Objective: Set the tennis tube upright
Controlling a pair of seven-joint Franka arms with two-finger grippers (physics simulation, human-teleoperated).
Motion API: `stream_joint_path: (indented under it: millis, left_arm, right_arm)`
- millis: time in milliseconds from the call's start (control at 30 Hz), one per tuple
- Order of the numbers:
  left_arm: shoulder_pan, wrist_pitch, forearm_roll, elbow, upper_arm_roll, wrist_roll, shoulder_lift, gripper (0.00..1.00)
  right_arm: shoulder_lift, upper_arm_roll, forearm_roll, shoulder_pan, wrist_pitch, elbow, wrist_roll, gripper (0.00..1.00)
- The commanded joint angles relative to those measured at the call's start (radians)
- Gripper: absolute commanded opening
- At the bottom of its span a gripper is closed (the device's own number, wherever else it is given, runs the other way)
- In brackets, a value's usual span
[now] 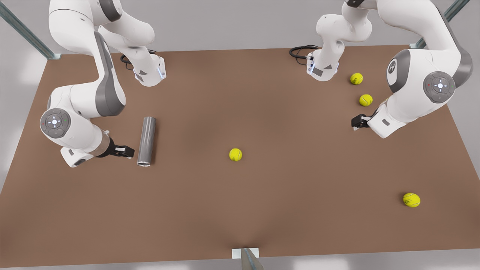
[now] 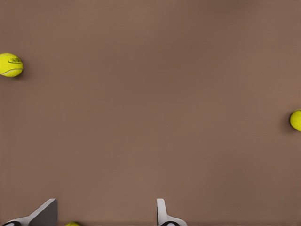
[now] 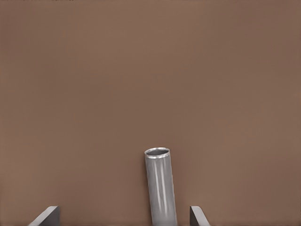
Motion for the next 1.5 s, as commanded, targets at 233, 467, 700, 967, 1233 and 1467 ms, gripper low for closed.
stream_joint_path:
  millis: [233,467,700,967,1233,1467]
  left_arm:
    - [0.000,-0.017,0.000,0.000,-0.003,0.000,0.000,1.00]
    - [0.000,-0.015,0.000,0.000,-0.003,0.000,0.001,1.00]
    - [0.000,-0.017,-0.001,-0.002,-0.005,0.000,0.003,1.00]
    - [0.000,-0.017,-0.001,-0.002,-0.005,0.000,0.003,1.00]
    - [0.000,-0.017,-0.001,-0.003,-0.008,-0.002,0.005,1.00]
    - [0.000,-0.017,-0.001,-0.003,-0.012,0.000,0.006,1.00]
  right_arm:
    - [-0.078,0.052,0.026,-0.003,-0.107,-0.248,0.016,1.00]
    - [-0.198,0.052,0.049,-0.065,0.378,-0.683,-0.015,1.00]
    - [-0.167,0.052,0.043,-0.092,0.486,-0.768,-0.044,1.00]
    - [-0.100,0.052,0.040,-0.147,0.682,-0.866,-0.140,1.00]
    - [-0.097,0.052,-0.002,-0.128,0.759,-0.923,-0.151,1.00]
    - [-0.086,0.052,-0.002,-0.127,0.768,-0.932,-0.151,1.00]
